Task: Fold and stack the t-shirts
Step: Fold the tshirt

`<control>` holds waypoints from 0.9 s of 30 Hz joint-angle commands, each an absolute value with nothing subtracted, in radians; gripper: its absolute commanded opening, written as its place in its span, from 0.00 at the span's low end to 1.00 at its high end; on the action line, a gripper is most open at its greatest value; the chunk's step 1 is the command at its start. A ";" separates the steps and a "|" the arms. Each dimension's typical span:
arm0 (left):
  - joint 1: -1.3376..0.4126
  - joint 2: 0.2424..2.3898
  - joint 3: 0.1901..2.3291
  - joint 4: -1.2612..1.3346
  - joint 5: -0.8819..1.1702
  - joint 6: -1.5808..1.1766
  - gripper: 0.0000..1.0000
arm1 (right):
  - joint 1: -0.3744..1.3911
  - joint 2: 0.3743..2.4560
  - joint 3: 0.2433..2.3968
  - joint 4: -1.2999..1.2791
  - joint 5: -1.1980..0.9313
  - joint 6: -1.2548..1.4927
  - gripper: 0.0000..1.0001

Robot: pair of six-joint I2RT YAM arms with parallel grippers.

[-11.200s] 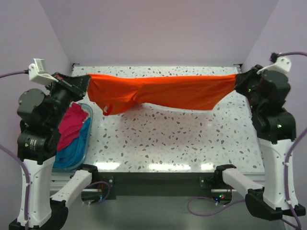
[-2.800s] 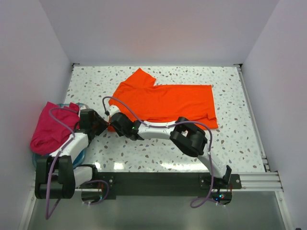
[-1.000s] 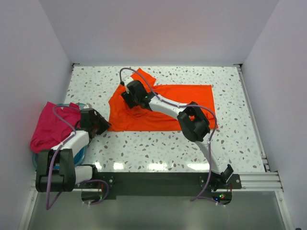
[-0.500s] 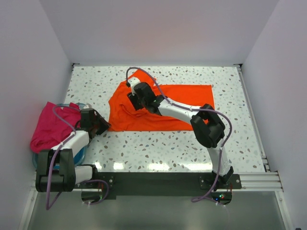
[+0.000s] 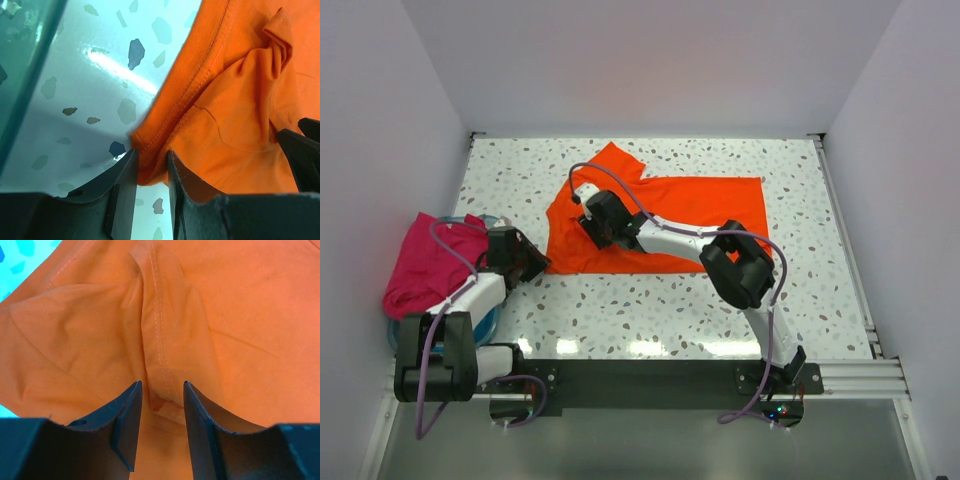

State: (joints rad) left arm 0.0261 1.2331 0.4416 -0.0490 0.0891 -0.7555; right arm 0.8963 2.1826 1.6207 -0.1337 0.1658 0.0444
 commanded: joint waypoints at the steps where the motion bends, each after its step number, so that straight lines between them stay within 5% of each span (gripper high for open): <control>1: 0.041 1.215 0.451 -0.060 0.066 -0.747 0.34 | 0.897 2.180 1.638 -0.126 0.202 0.031 0.42; 21: 0.040 1.216 0.448 -0.055 0.068 -0.747 0.34 | 0.897 2.220 1.658 -0.143 0.239 0.011 0.36; 27: 0.040 1.218 0.446 -0.058 0.066 -0.747 0.34 | 0.896 2.237 1.687 -0.153 0.271 0.006 0.06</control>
